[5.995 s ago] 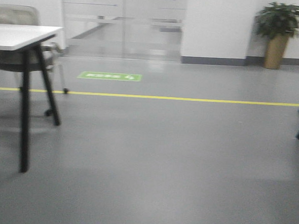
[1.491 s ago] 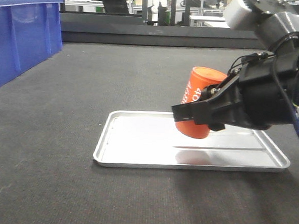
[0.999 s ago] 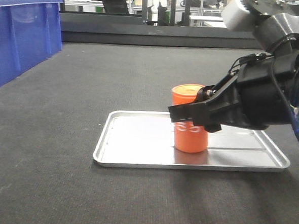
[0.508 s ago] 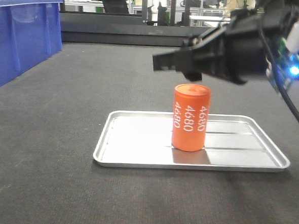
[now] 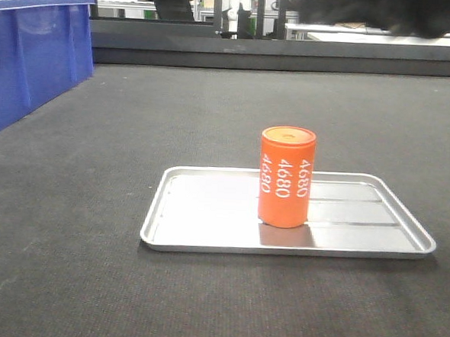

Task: Grab orange capacitor from left shelf to right conveyor

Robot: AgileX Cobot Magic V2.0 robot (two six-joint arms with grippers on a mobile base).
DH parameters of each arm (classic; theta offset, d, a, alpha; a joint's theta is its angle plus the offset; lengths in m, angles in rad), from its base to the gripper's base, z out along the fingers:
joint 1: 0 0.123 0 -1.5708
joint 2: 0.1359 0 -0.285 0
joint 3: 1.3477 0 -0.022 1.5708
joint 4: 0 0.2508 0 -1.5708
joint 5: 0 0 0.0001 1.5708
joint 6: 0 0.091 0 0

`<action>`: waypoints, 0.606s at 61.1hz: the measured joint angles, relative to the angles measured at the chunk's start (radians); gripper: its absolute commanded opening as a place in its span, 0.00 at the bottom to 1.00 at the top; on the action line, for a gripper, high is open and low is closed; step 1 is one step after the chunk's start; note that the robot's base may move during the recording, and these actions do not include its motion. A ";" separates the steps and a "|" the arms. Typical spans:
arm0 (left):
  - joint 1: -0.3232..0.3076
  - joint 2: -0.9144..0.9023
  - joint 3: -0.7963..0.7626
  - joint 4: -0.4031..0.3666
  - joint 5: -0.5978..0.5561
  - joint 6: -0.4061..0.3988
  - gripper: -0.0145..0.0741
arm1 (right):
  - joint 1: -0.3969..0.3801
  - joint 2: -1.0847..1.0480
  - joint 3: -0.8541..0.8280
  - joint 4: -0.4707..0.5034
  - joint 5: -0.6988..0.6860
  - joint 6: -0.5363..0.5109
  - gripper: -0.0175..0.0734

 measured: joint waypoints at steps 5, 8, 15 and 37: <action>0.000 0.000 0.000 0.000 0.000 0.000 0.02 | 0.000 -0.078 0.000 0.000 0.065 0.038 0.26; 0.000 0.000 0.000 0.000 0.000 0.000 0.02 | 0.000 -0.123 0.000 0.000 0.095 0.049 0.26; 0.000 0.000 0.000 0.000 0.000 0.000 0.02 | 0.000 -0.192 0.000 0.000 0.110 0.057 0.26; 0.000 0.000 0.000 0.000 0.000 0.000 0.02 | -0.015 -0.217 0.000 0.000 0.128 0.059 0.25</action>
